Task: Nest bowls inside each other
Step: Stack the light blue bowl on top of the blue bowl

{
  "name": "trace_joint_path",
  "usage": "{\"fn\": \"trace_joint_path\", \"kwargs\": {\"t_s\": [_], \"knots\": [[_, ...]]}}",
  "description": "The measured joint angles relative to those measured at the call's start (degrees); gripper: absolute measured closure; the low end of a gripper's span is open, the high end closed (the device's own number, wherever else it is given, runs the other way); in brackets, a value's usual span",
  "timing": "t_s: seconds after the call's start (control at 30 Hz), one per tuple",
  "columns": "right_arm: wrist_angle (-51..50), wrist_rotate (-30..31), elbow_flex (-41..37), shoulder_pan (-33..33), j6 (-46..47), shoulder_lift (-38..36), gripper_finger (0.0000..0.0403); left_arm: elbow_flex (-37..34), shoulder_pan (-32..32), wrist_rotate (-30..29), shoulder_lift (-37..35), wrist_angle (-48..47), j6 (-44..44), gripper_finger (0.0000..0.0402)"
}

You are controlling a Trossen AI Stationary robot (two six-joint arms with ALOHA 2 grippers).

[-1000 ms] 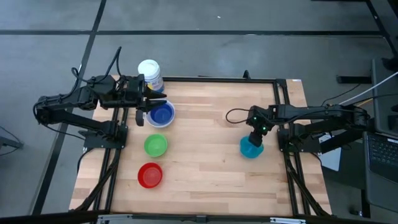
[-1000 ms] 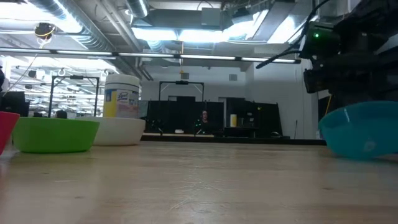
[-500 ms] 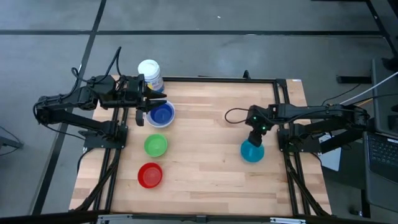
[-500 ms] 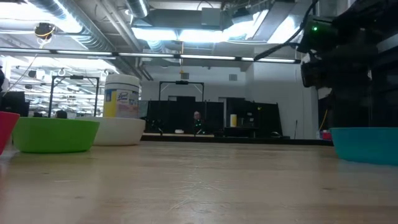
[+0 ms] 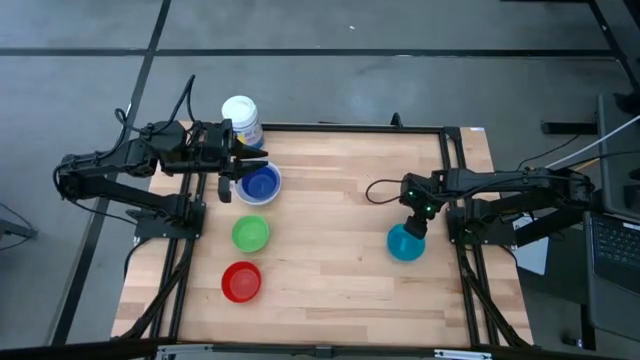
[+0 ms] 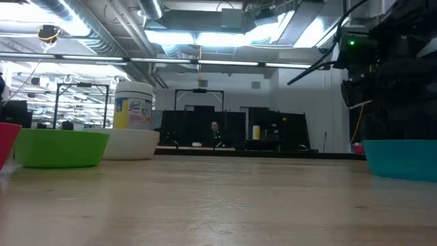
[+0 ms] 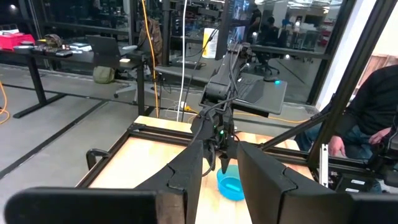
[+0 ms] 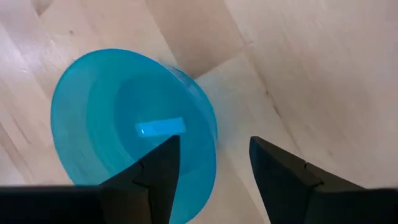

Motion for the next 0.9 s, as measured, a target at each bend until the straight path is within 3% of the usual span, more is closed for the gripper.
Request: {"fn": "trace_joint_path", "kwargs": {"t_s": [0.27, 0.37, 0.5, 0.6, 0.73, 0.9], "knots": [[6.16, -2.90, -2.71, 0.04, 6.41, 0.07, 0.0238, 0.00, 0.00, -0.94, 0.00, -0.51, -0.07, 0.0305], [6.67, -3.95, -4.44, 0.73, 8.85, 0.75, 0.0284, -0.02, 0.02, -1.66, 0.00, -2.61, -0.63, 0.0308], [7.09, -4.61, -5.62, 2.75, 9.21, 2.33, 0.0381, -0.05, 0.02, -1.62, 0.00, -4.16, -1.43, 0.0313], [9.07, -3.71, -4.96, 3.79, 10.01, 3.54, 0.0395, -0.04, 0.00, -2.83, 0.00, -4.77, -1.83, 0.0314], [12.67, -0.84, 0.36, 4.02, 11.78, 4.27, 0.0398, -0.04, 0.02, -6.01, 0.00, -8.56, -2.31, 0.0326], [12.86, 7.41, 14.44, 3.96, 9.44, 5.25, 0.0400, -0.05, 0.02, -10.65, 1.33, -21.08, -5.00, 0.0342]]}}
